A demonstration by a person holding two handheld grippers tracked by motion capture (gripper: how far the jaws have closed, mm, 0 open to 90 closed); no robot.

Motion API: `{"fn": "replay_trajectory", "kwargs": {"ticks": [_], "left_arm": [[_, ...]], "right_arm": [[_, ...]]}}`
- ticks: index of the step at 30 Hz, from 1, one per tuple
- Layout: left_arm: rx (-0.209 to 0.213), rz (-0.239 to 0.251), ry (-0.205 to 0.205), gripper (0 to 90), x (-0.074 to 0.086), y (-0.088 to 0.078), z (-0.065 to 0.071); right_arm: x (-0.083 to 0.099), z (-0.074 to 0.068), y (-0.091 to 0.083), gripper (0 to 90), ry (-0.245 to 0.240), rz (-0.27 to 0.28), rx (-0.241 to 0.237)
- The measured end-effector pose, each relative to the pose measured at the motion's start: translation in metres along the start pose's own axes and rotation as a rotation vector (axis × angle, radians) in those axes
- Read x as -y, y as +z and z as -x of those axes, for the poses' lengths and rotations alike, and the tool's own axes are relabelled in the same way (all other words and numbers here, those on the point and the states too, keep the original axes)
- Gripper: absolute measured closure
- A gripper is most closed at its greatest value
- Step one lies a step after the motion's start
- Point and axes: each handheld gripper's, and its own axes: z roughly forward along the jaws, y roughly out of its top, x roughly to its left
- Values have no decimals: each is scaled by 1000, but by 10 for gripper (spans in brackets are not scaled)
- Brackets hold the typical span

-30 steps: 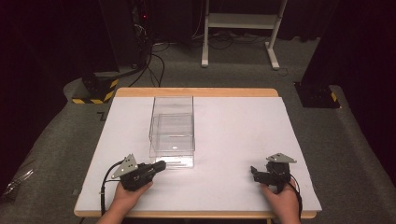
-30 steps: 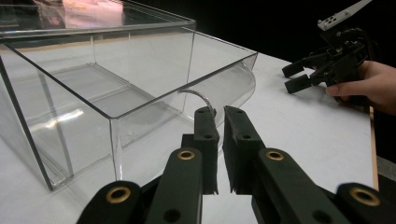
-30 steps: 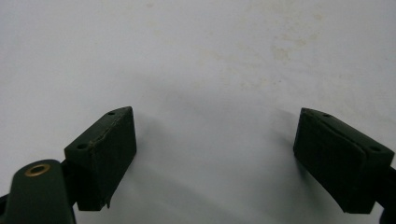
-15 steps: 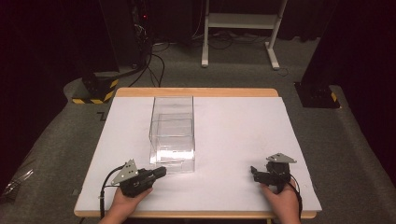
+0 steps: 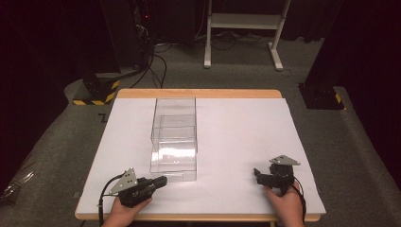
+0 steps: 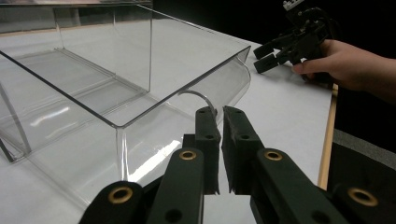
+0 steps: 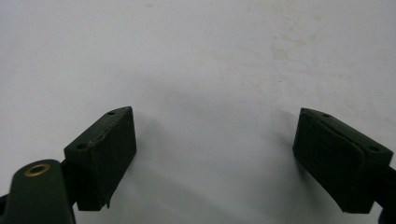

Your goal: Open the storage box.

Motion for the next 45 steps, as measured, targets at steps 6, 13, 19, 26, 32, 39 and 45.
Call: {"fn": "replay_trajectory", "kwargs": {"ticks": [6, 13, 19, 26, 32, 39, 45], "left_arm": [[10, 2, -5, 849, 2, -3, 1], [18, 0, -9, 847, 3, -7, 3], [3, -4, -7, 749, 0, -12, 7], [-12, 55, -7, 693, -5, -26, 7], [-78, 147, -19, 678, -13, -45, -1], [-224, 170, -38, 631, -10, -64, -19], [-372, 123, -46, 574, -3, -72, -36]], "right_arm": [[0, 0, 0, 136, 1, 1, 1], [0, 0, 0, 136, 0, 0, 2], [0, 0, 0, 137, 1, 1, 2], [0, 0, 0, 137, 1, 0, 1], [0, 0, 0, 136, 0, 0, 0], [0, 0, 0, 136, 0, 0, 0], [0, 0, 0, 136, 1, 0, 0]]}}
